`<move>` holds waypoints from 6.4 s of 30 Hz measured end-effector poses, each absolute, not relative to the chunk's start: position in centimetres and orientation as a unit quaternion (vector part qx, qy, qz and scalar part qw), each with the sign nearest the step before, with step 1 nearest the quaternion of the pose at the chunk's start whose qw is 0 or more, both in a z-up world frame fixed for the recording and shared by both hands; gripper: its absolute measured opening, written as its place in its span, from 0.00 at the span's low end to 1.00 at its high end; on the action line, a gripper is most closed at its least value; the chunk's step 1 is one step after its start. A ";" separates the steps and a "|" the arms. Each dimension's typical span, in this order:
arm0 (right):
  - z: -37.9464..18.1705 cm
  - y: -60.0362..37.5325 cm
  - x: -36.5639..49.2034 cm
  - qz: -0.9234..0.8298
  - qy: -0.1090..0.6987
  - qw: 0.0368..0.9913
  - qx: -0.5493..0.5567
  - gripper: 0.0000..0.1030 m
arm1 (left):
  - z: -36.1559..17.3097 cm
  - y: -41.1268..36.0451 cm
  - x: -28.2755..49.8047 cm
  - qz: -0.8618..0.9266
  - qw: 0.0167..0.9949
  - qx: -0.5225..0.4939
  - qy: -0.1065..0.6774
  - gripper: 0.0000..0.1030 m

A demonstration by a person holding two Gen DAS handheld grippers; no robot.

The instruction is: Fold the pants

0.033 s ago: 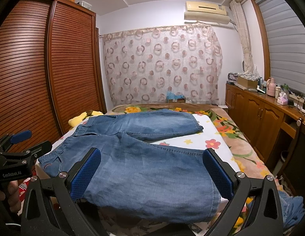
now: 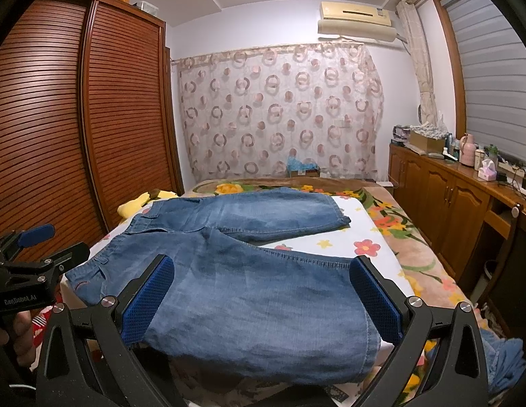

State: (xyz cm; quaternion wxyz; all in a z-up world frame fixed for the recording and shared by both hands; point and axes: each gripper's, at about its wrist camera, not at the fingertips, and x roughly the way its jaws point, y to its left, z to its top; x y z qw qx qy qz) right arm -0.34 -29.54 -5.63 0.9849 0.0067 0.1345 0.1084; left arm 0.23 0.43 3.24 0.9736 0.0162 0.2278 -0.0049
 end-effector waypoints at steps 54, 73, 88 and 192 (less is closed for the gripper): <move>-6.4 -32.9 6.9 0.069 0.283 0.957 0.003 0.76 | -9.4 19.8 5.9 0.104 0.921 -0.070 0.370 0.66; -5.8 -35.3 6.1 0.080 0.309 0.948 0.017 0.57 | -10.0 18.7 5.8 0.086 0.920 -0.051 0.379 0.29; -4.6 -34.7 6.4 0.118 0.299 0.947 0.020 0.08 | -8.5 18.7 5.6 0.068 0.926 -0.044 0.370 0.11; 4.7 -38.4 17.2 0.134 0.216 0.967 -0.029 0.15 | 6.1 16.4 22.3 0.083 0.968 0.010 0.235 0.08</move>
